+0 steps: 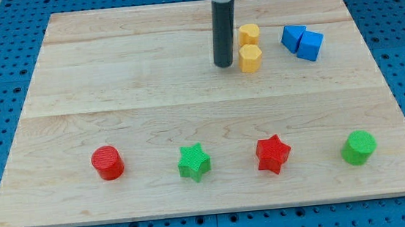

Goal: Touch the blue cube on bottom right

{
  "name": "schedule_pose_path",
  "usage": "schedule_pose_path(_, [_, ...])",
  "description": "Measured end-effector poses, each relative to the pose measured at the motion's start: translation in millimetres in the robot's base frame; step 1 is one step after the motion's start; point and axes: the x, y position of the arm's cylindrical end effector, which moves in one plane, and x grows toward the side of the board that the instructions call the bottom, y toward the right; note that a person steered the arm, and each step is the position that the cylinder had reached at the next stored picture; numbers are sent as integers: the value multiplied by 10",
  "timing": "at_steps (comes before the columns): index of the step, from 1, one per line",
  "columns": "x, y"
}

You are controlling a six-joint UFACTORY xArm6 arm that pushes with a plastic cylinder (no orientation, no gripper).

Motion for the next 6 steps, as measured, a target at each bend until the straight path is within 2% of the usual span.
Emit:
schedule_pose_path(2, [411, -44])
schedule_pose_path(3, [481, 304])
schedule_pose_path(6, [-8, 1542])
